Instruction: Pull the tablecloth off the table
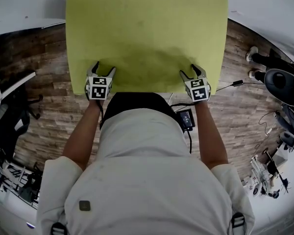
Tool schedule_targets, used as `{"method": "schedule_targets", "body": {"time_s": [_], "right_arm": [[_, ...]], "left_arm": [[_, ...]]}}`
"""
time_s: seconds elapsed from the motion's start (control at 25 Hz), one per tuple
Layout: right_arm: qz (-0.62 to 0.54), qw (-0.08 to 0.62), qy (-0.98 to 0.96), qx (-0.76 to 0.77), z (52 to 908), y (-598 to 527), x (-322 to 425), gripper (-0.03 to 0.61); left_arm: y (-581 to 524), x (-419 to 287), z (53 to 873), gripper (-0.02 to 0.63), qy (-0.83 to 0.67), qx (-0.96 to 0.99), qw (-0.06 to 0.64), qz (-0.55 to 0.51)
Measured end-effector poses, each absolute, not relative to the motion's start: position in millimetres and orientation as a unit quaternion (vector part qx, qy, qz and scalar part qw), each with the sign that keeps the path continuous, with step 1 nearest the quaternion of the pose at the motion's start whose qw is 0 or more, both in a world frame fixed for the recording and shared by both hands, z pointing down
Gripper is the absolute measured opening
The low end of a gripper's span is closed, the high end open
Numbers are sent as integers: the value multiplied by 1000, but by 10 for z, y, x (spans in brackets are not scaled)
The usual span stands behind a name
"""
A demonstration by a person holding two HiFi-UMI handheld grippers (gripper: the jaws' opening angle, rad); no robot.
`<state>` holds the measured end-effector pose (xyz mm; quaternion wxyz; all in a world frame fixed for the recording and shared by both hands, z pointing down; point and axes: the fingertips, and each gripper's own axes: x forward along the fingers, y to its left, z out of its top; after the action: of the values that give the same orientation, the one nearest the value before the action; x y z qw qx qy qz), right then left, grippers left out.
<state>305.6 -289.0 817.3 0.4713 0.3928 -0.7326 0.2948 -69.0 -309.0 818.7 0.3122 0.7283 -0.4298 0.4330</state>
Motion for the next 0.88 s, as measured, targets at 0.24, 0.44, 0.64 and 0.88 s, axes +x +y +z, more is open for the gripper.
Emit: {"method": "schedule_targets", "body": {"time_s": [0.24, 0.44, 0.64, 0.88], "right_arm": [[297, 463, -735, 396, 8162, -2928, 2994, 162], [299, 453, -738, 400, 8171, -2986, 2970, 50], [291, 448, -746, 397, 8064, -2942, 2937, 14], [278, 426, -760, 404, 7866, -2955, 2949, 12]], "left_arm": [[-3140, -654, 8161, 267, -424, 734, 315, 427], [-3218, -667, 8163, 108, -417, 737, 326, 421], [-3151, -611, 8108, 5, -408, 745, 331, 412], [-3148, -576, 7922, 3, -420, 749, 324, 396]]}}
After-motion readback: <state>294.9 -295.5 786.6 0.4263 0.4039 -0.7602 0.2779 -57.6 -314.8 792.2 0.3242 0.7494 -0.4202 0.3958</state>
